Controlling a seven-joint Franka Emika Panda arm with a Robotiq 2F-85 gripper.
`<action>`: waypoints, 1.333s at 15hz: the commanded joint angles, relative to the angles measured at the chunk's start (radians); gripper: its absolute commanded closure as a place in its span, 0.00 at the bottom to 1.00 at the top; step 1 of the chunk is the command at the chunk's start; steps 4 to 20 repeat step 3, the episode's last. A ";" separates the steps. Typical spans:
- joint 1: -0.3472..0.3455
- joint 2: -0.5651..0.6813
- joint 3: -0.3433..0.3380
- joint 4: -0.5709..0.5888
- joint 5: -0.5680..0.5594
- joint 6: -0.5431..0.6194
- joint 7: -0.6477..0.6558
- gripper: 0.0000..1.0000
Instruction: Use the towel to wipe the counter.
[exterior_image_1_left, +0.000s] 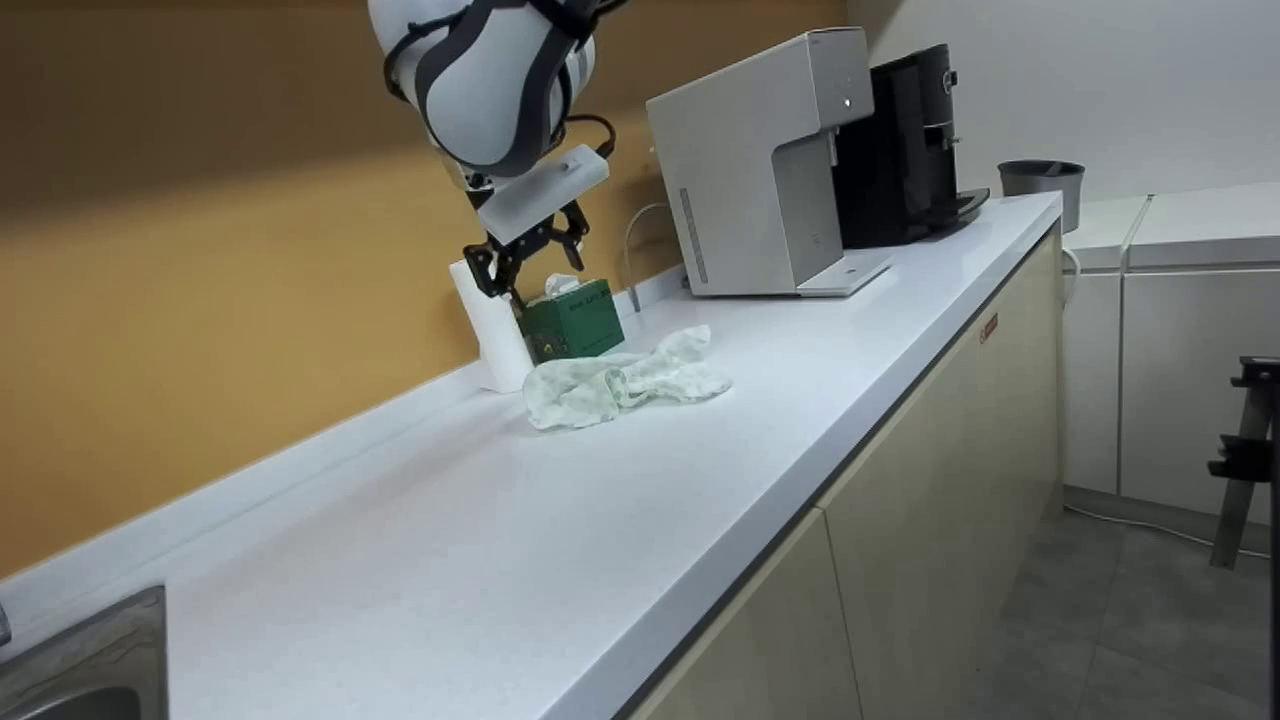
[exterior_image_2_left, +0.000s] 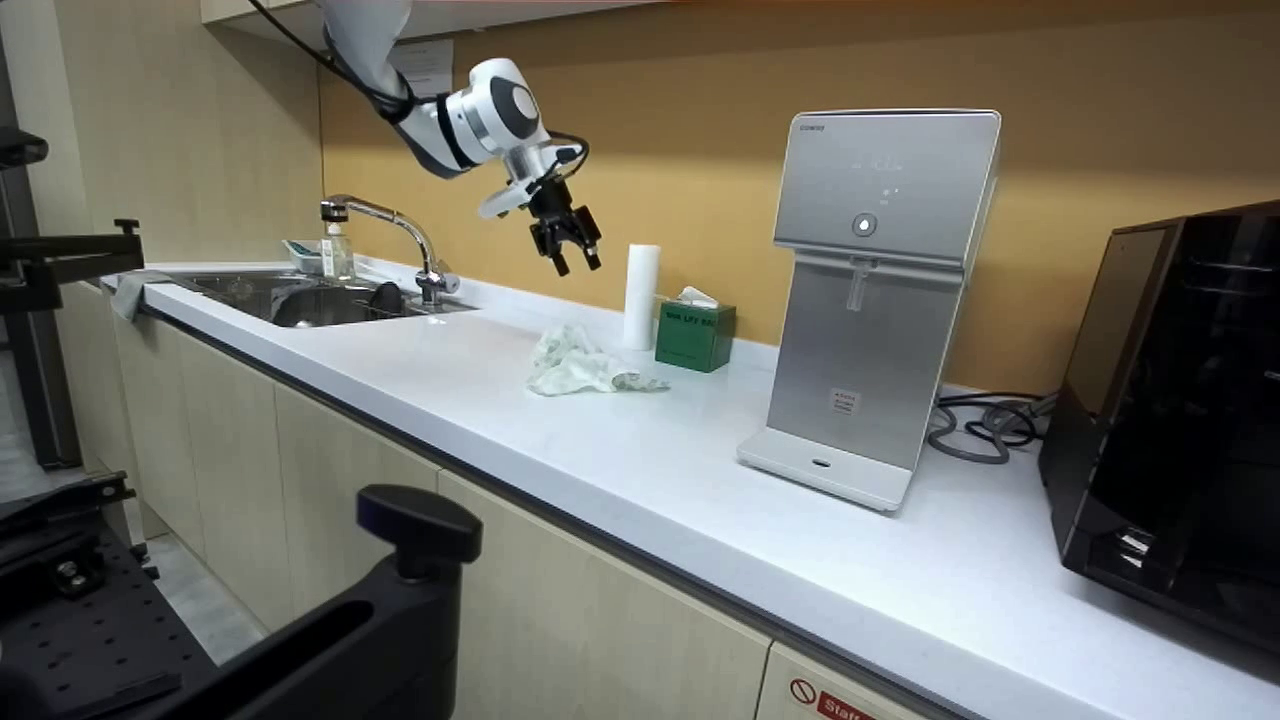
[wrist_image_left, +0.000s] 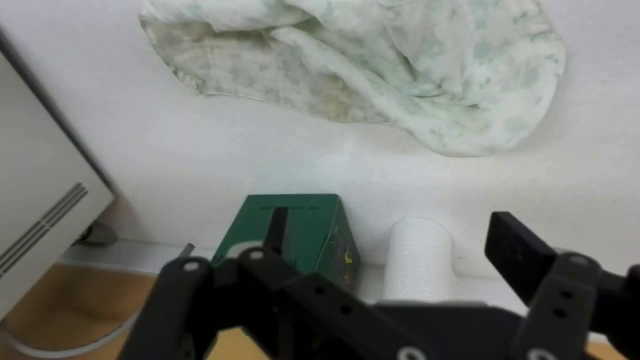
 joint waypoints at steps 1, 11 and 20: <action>0.016 -0.107 0.021 -0.070 -0.067 -0.183 0.128 0.00; -0.013 -0.149 0.073 -0.103 -0.041 -0.265 0.131 0.00; -0.013 -0.149 0.073 -0.103 -0.041 -0.265 0.131 0.00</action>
